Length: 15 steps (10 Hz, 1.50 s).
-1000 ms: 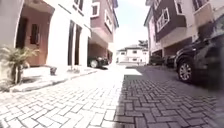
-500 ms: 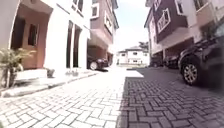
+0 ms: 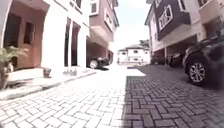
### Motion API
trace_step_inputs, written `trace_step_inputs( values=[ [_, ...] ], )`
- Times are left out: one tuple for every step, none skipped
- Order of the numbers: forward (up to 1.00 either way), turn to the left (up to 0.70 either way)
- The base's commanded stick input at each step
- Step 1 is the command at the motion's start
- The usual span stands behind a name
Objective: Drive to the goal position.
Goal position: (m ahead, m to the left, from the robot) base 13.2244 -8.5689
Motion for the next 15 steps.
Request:
trace_step_inputs(
  values=[
    [0.50,0.00],
    [0.50,0.00],
    [0.50,0.00],
    [0.50,0.00],
    [0.50,0.00],
    [0.50,0.00],
    [0.50,0.00],
    [0.50,0.00],
    [0.50,0.00],
    [0.50,0.00],
    [0.50,0.00],
    [0.50,0.00],
    [0.50,0.00],
    [0.50,0.00],
    [0.50,0.00]
  ],
)
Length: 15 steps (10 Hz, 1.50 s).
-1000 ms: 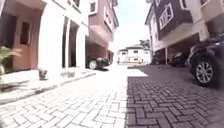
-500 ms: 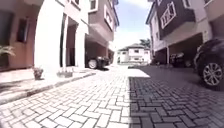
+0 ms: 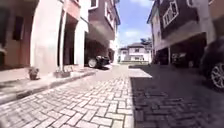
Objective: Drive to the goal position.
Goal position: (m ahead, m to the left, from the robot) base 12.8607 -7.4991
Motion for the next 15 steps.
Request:
trace_step_inputs(
  values=[
    [0.50,0.00],
    [0.50,0.00],
    [0.50,0.00],
    [0.50,0.00],
    [0.50,0.00],
    [0.50,0.00],
    [0.50,0.00],
    [0.50,0.00],
    [0.50,0.00],
    [0.50,0.00],
    [0.50,0.00],
    [0.50,0.00],
    [0.50,0.00],
    [0.50,0.00],
    [0.50,0.00]
  ],
)
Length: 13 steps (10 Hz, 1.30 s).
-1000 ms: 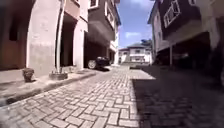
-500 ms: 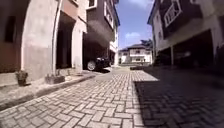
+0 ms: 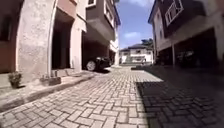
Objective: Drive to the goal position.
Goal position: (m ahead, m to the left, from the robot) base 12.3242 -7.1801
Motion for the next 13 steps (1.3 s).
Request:
trace_step_inputs(
  values=[
    [0.50,0.00],
    [0.50,0.00],
    [0.50,0.00],
    [0.50,0.00],
    [0.50,0.00],
    [0.50,0.00],
    [0.50,0.00],
    [0.50,0.00],
    [0.50,0.00],
    [0.50,0.00],
    [0.50,0.00],
    [0.50,0.00],
    [0.50,0.00]
  ],
)
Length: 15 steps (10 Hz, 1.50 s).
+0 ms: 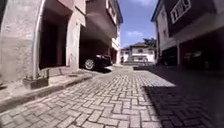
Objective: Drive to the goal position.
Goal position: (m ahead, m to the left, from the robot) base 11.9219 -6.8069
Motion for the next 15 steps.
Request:
trace_step_inputs(
  values=[
    [0.50,0.00],
    [0.50,0.00],
    [0.50,0.00],
    [0.50,0.00],
    [0.50,0.00],
    [0.50,0.00],
    [0.50,0.00],
    [0.50,0.00],
    [0.50,0.00],
    [0.50,0.00],
    [0.50,0.00],
    [0.50,0.00],
    [0.50,0.00],
    [0.50,0.00],
    [0.50,-0.01]
  ],
)
